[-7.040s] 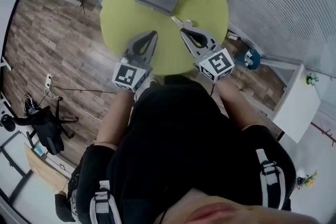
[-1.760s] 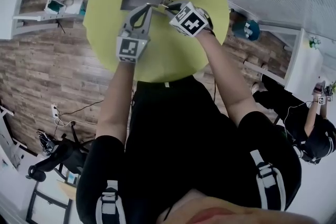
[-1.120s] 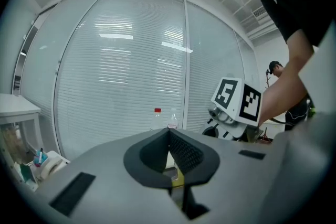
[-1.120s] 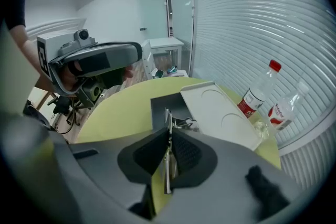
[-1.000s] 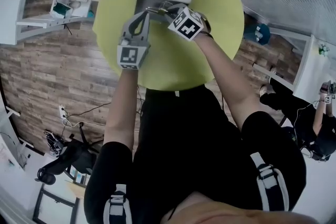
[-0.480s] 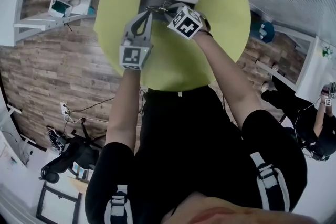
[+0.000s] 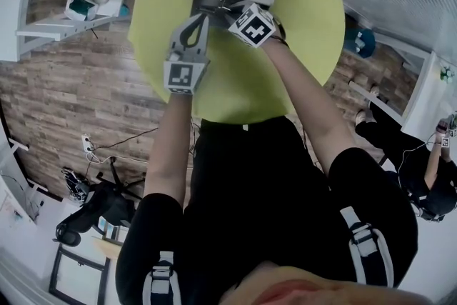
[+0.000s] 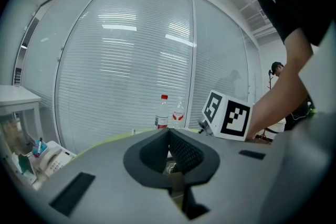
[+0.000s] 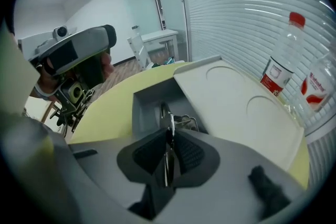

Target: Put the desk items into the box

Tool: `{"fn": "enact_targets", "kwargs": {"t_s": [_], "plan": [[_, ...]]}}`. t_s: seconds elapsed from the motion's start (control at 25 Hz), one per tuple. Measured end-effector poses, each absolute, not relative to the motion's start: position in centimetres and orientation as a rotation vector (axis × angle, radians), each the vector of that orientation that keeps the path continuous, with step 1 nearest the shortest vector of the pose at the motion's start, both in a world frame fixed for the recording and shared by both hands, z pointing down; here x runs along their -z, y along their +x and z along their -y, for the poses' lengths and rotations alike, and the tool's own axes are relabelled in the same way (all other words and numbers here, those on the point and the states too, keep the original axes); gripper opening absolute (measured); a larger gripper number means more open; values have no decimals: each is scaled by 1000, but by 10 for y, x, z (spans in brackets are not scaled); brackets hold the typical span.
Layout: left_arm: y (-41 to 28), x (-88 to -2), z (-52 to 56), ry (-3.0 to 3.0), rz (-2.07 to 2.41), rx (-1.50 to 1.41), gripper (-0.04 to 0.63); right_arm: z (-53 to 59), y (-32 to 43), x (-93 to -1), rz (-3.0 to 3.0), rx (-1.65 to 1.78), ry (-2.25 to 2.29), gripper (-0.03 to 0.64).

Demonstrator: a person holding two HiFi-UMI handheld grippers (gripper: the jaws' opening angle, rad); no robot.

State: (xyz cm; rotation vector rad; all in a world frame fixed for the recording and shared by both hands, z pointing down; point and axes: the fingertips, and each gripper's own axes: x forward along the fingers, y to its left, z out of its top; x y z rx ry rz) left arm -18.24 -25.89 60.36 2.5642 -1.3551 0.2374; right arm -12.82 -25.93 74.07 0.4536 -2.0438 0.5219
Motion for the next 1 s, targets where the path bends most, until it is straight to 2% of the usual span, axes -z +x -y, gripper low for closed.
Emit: {"fn": "enact_targets", "kwargs": {"t_s": [0.16,0.28,0.4,1.0], "plan": [[-184,-605,259,2557,1358,-241,12,265,-124,-746,2008,-513,478,61],[-185,-604,260,2558,1365,-241,12,267,-121,-749,1980,-495,480,132],[-187,-602,258,2557,1368,-240,12,267,-118,-748,1969,-497,491,156],[-189,-573,241,2601,1336,-259,14,246,-109,-696,1979,-467,563,160]]}}
